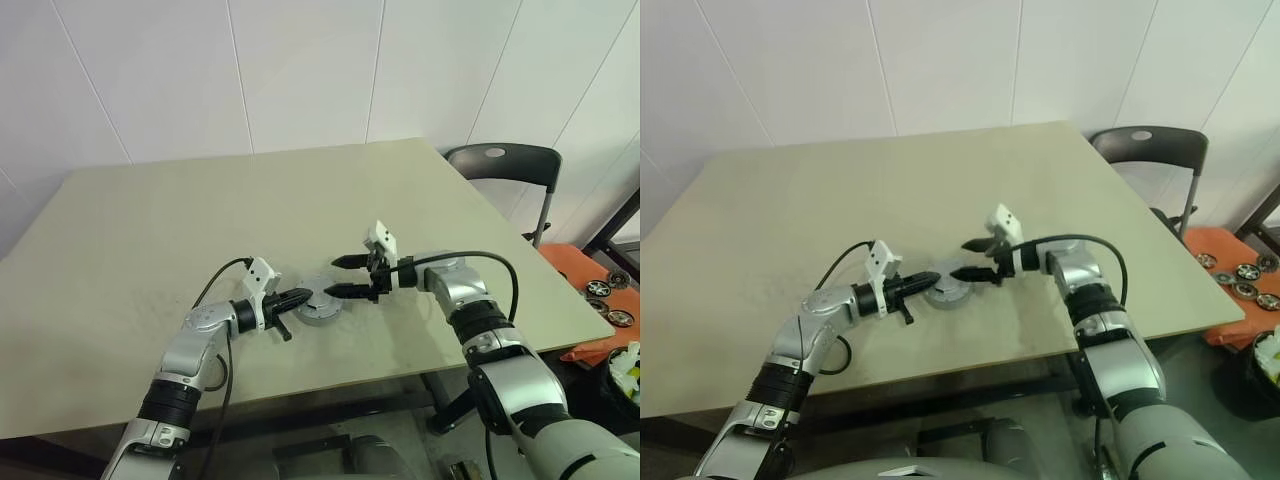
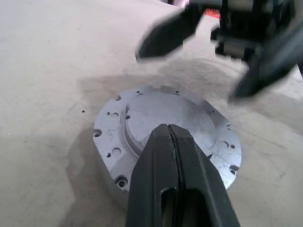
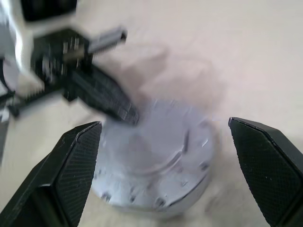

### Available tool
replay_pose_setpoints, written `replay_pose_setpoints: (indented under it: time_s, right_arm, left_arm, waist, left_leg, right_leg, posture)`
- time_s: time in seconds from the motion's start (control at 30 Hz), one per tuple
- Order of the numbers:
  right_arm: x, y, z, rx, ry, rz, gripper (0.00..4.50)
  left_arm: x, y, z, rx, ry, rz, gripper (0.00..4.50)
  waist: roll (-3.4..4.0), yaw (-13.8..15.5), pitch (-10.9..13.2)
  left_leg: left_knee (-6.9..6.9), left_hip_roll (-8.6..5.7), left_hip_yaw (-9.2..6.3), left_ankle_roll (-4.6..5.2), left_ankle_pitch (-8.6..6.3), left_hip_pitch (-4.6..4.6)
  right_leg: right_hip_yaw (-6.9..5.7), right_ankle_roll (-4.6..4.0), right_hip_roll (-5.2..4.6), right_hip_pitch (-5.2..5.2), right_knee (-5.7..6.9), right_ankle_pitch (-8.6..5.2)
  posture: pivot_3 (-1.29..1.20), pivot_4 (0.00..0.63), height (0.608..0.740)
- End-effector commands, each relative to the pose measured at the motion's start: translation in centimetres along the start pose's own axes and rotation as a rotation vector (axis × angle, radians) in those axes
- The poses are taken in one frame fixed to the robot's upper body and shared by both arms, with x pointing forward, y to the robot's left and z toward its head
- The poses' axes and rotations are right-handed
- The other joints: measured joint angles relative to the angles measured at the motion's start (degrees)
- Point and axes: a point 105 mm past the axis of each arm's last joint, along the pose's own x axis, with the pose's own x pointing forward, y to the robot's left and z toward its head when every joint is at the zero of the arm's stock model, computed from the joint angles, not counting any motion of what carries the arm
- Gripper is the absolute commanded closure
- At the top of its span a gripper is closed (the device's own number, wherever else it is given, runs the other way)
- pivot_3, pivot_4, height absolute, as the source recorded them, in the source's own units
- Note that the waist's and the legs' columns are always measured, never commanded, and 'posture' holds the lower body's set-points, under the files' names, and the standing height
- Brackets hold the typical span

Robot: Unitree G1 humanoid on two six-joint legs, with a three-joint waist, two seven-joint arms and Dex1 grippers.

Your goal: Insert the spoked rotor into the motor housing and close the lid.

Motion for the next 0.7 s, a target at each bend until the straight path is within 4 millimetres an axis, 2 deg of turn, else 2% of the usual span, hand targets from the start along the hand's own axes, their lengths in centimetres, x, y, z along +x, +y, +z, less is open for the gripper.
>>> replay_pose_setpoints:
  time_s: [0.03, 0.27, 0.4, 0.47, 0.57, 0.7]
  right_arm:
    - [-0.8, -0.4, 1.6, -0.013, -0.041, -0.013, 0.02]
    - [-1.6, -0.6, 0.8, 0.009, -0.02, -0.038, 0.02]
    - [-1.9, -1.3, 2.6, 0.189, -0.14, -0.068, 0.02]
    - [-1.9, -1.2, 2.8, 0.253, -0.161, -0.065, 0.02]
    - [-1.6, -0.9, 2.1, 0.245, -0.129, -0.07, 0.02]
    - [-1.5, -1.0, 2.3, 0.238, -0.138, -0.086, 0.02]
  left_arm:
    - [-0.1, 0.0, -2.3, -0.062, 0.08, 0.007, 4.5]
    - [-0.4, -0.2, -2.7, -0.063, 0.09, 0.012, 4.5]
    - [-0.7, -0.2, -3.0, -0.041, 0.115, 0.007, 4.5]
    - [-0.9, 0.0, -3.1, -0.021, 0.127, 0.007, 4.5]
    - [-1.3, 0.2, -3.4, 0.026, 0.157, -0.003, 4.5]
    - [-1.9, 0.5, -4.0, 0.126, 0.216, -0.018, 4.5]
  waist:
    - [0.0, 0.0, 0.0]
    - [0.01, 0.0, 0.0]
    - [0.05, -0.1, 0.0]
    - [0.06, -0.1, 0.0]
    - [0.07, -0.2, 0.0]
    - [0.07, -0.2, 0.0]
  left_leg:
    - [-0.01, 0.0, 0.0, 0.0, 0.0, -0.01]
    - [-0.01, 0.0, 0.02, 0.0, 0.0, -0.02]
    - [-0.03, 0.0, 0.03, 0.0, 0.0, -0.06]
    - [-0.05, 0.0, 0.03, 0.0, 0.0, -0.06]
    - [-0.09, 0.03, 0.03, 0.01, 0.0, -0.05]
    - [-0.11, 0.03, 0.04, 0.01, -0.01, -0.06]
  right_leg:
    - [0.0, 0.0, 0.0, -0.01, -0.01, 0.0]
    - [0.0, 0.01, 0.0, -0.02, -0.03, 0.0]
    - [0.01, 0.0, 0.0, -0.08, -0.02, 0.0]
    - [0.02, 0.0, 0.01, -0.1, -0.01, 0.0]
    - [0.01, 0.01, 0.05, -0.12, -0.01, 0.0]
    - [0.01, 0.01, 0.06, -0.14, -0.02, 0.0]
  posture:
    - [0.0, 0.0, 0.74]
    - [0.0, 0.0, 0.74]
    - [0.0, 0.0, 0.74]
    - [0.0, 0.0, 0.74]
    - [0.0, 0.0, 0.74]
    - [0.0, 0.0, 0.74]
